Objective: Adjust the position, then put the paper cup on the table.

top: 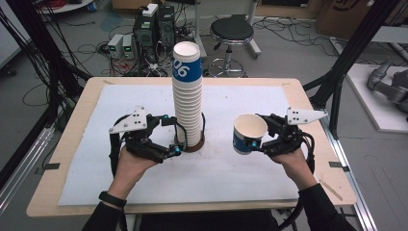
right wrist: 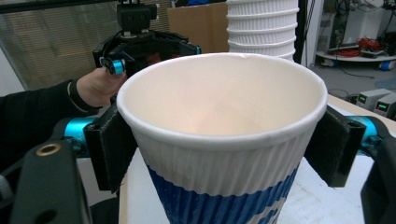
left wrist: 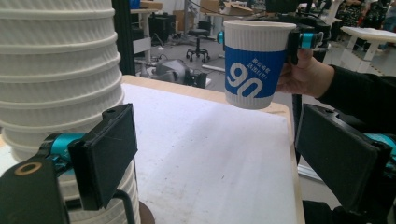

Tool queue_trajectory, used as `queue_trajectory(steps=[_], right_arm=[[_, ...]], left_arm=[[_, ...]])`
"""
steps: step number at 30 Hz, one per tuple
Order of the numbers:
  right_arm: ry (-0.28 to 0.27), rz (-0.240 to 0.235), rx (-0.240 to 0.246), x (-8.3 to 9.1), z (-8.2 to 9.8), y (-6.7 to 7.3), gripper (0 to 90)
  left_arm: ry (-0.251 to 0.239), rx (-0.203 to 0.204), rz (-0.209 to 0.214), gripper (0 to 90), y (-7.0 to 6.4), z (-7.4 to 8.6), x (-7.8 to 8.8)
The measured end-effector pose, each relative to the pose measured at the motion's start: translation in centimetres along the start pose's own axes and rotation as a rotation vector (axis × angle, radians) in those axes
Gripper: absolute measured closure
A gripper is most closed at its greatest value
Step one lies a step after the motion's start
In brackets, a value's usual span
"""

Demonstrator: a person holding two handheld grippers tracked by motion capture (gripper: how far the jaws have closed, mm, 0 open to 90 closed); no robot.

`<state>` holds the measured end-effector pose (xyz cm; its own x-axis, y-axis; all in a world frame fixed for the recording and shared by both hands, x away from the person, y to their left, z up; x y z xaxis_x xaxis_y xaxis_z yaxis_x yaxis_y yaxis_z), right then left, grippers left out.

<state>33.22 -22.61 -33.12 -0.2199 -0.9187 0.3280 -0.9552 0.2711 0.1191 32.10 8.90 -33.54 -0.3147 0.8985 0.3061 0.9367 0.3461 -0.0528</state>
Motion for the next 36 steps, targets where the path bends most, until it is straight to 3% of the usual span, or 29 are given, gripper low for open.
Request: queue_trajectory(steps=[19, 36], right_arm=[[-0.008, 0.017, -0.003, 0.6, 0.0, -0.2, 20.2], [-0.002, 0.051, 0.008, 1.0, -0.1, -0.7, 20.2]], left_arm=[[0.002, -0.001, 0.004, 12.7, 0.1, 0.2, 0.2], [0.02, 0.002, -0.025, 12.7, 0.4, 0.9, 0.9]])
Point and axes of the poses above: each handheld gripper's, and its own axes: x roughly backward along the jaws, z roughly out of its underside, y roughly to its left, the point moved 5 cm from there along -x, roughly forward along the jaws, and after that the axes turned 10 degrees about y, right-handed, at the moved point
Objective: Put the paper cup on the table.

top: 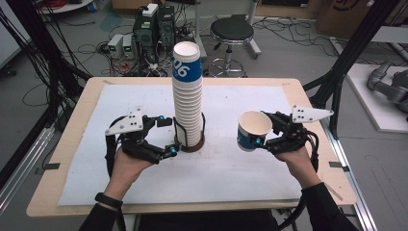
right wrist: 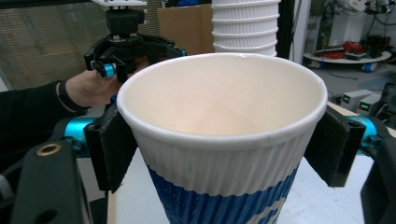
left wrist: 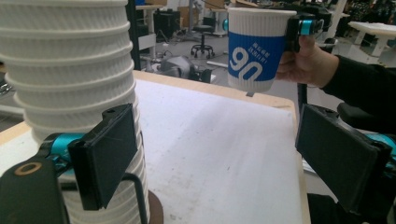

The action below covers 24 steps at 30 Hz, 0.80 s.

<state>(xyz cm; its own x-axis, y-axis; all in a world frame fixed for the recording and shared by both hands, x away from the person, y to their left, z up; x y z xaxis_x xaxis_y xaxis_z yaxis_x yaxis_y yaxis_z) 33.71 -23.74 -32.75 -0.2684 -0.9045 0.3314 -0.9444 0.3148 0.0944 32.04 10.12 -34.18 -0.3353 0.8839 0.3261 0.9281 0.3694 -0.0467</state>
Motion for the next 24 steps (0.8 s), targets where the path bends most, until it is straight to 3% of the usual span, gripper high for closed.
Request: queue_trajectory(steps=[9, 24], right_arm=[[-0.001, 0.02, -0.007, 0.3, -0.1, -0.6, 20.2], [0.005, 0.072, 0.014, 0.9, -0.3, -1.9, 20.2]], left_arm=[[-0.015, 0.0, -0.026, 12.7, 0.4, 0.6, 0.7], [0.005, -0.007, -0.04, 12.7, 0.6, 1.3, 0.8]])
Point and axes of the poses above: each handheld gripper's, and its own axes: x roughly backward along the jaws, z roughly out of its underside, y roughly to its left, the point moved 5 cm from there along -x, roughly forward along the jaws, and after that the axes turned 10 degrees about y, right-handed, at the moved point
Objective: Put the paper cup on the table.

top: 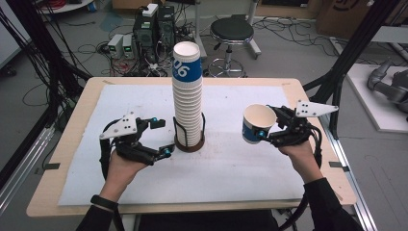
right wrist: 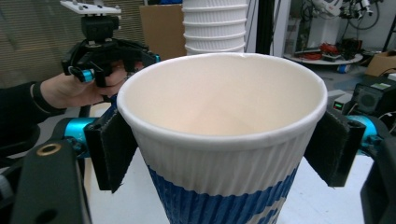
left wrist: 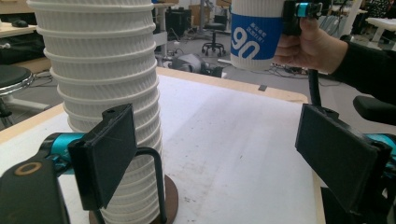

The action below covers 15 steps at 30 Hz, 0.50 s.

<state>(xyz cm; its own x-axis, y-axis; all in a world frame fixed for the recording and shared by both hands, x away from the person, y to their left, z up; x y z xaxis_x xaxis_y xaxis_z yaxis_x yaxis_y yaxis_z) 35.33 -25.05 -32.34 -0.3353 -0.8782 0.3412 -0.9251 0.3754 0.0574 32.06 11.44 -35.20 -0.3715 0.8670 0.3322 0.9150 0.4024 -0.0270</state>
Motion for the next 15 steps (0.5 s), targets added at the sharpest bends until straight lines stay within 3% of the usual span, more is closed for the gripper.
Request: queue_trajectory(steps=[4, 15], right_arm=[[0.006, 0.027, 0.01, 0.1, 0.0, -0.7, 20.2], [0.012, 0.075, -0.038, 0.1, 0.5, -3.0, 20.2]], left_arm=[[0.001, -0.003, 0.001, 12.8, 0.0, 0.2, 0.1], [0.019, 0.01, -0.013, 12.8, 0.1, 1.2, 0.5]])
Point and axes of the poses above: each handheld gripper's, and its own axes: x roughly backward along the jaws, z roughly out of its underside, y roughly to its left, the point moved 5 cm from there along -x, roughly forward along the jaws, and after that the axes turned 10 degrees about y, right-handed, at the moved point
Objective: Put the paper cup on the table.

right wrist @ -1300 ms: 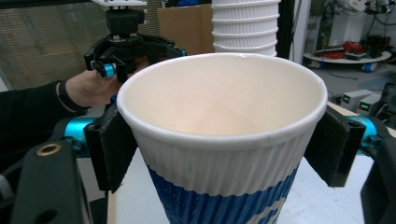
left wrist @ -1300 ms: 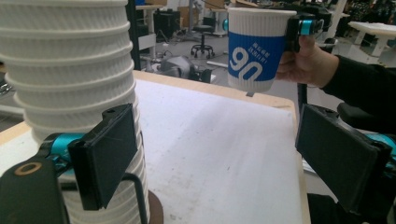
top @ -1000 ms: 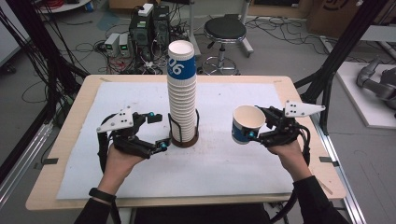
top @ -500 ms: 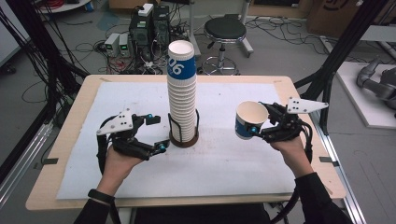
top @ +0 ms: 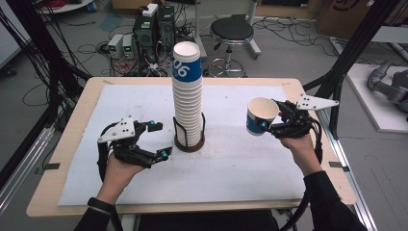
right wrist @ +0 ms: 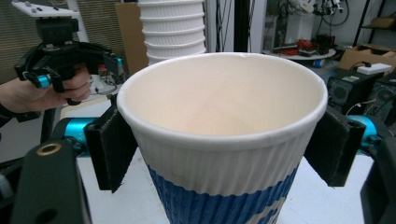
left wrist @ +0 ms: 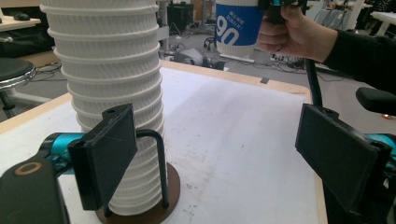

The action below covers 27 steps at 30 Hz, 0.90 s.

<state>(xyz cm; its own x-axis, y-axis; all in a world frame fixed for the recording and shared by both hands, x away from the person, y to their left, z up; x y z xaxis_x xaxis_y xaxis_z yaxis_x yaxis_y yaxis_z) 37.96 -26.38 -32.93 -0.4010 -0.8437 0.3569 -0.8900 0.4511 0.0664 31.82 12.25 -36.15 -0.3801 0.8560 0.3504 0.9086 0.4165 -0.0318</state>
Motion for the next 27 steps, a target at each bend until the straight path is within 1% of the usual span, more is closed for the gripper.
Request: queue_trajectory(steps=[7, 8, 12, 14, 16, 17, 24, 25, 27], right_arm=[[0.011, 0.021, -0.021, -0.3, 0.4, -1.2, 20.2], [0.013, 0.03, -0.023, -0.3, 0.4, -1.4, 20.2], [0.014, 0.056, -0.03, -0.3, 0.8, -2.1, 20.2], [0.013, 0.067, -0.04, -0.4, 1.0, -2.3, 20.2], [0.015, 0.082, -0.039, -0.5, 1.2, -2.7, 20.2], [0.016, 0.086, -0.05, -0.5, 1.4, -2.9, 20.2], [0.004, 0.136, -0.09, -0.6, 2.5, -4.1, 20.5], [-0.003, 0.148, -0.088, -0.6, 2.7, -4.3, 20.6], [0.005, 0.164, -0.107, -0.8, 3.1, -4.6, 20.6]], left_arm=[[0.011, 0.013, -0.01, 12.7, 0.2, 0.5, -0.1], [0.013, 0.017, -0.016, 12.8, 0.3, 0.6, -0.2], [0.013, 0.028, -0.018, 12.7, 0.5, 0.9, -0.2], [0.011, 0.027, -0.016, 12.8, 0.6, 1.0, -0.3], [0.012, 0.027, -0.016, 12.8, 0.6, 1.0, -0.4], [0.012, 0.028, -0.014, 12.7, 0.6, 1.1, -0.4], [0.024, 0.033, -0.01, 12.7, 0.7, 1.4, -0.7], [0.024, 0.035, -0.007, 12.8, 0.7, 1.4, -0.7], [0.024, 0.033, -0.007, 12.8, 0.7, 1.4, -0.8]])
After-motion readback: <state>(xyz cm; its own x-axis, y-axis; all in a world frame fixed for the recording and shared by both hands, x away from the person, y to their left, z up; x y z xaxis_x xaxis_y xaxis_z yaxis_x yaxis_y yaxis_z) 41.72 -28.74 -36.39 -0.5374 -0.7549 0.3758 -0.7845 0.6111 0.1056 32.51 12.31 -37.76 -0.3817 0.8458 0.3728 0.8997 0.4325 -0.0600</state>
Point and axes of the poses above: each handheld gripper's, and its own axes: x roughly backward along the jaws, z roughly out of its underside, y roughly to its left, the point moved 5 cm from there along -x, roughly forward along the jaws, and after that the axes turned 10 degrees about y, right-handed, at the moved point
